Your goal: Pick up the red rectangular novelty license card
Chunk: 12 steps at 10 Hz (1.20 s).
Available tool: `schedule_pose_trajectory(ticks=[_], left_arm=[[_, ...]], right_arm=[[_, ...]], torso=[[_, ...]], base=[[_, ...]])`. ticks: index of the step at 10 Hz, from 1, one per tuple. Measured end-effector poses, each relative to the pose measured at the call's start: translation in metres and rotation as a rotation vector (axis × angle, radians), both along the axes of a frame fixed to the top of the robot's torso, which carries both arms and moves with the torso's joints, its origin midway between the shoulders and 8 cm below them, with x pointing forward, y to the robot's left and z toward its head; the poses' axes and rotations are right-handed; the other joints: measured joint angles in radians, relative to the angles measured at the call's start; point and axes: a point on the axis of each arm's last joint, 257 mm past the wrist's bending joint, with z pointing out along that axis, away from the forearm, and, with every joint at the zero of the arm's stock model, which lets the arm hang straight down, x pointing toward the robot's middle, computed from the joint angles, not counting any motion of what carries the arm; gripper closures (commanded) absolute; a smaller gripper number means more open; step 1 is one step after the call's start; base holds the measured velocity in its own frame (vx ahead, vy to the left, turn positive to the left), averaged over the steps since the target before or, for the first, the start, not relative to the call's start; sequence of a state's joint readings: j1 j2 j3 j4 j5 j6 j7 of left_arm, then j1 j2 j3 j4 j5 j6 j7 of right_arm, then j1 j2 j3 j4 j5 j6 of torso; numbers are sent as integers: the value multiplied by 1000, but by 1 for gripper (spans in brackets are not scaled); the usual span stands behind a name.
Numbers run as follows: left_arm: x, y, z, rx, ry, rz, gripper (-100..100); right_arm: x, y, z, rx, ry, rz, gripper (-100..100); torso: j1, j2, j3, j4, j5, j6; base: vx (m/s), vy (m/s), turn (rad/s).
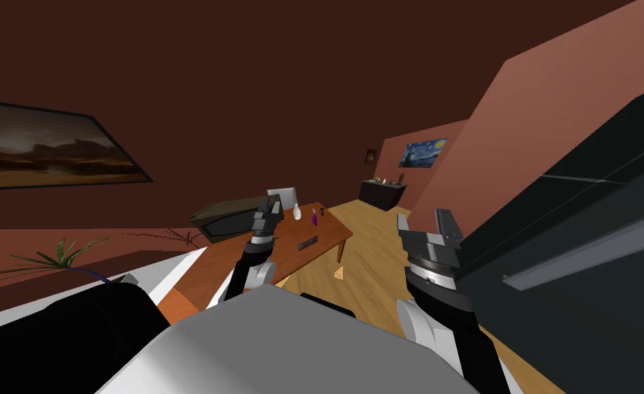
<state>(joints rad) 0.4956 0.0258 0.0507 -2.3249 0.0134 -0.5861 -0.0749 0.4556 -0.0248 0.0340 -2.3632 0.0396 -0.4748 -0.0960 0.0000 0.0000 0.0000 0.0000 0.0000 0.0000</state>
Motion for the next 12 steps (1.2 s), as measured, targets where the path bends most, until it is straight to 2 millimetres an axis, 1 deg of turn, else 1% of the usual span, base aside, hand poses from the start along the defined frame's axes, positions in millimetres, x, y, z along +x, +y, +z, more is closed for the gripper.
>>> schedule_pose_trajectory(ticks=[3, 4, 6, 9, 12], left_arm=[[20, 6, -15, 0, 78, -33, -100], [25, 8, -18, -5, 97, -38, -100], [41, 16, -29, -21, 149, -52, -100], [59, 24, -47, -50, 224, -64, -100], [76, 39, -64, -86, 297, -76, -100]], right_arm=[[0, 0, 0, 0, 0, 0, 0], [0, 0, 0, 0, 0, 0, 0], [0, 0, 0, 0, 0, 0, 0], [0, 0, 0, 0, 0, 0, 0], [0, 0, 0, 0, 0, 0, 0]], torso=[[-6, 4, 2, 1, -1, 0], [-4, 3, 2, 1, -1, 0], [-4, 2, 1, 0, -1, 0], [-2, 1, 1, 0, -1, 0], [-3, 1, 1, 0, -1, 0]], base=[[-58, -78, -12], [-22, -43, -18], [-23, -49, -18], [-17, -39, -17], [-16, -42, -14]])
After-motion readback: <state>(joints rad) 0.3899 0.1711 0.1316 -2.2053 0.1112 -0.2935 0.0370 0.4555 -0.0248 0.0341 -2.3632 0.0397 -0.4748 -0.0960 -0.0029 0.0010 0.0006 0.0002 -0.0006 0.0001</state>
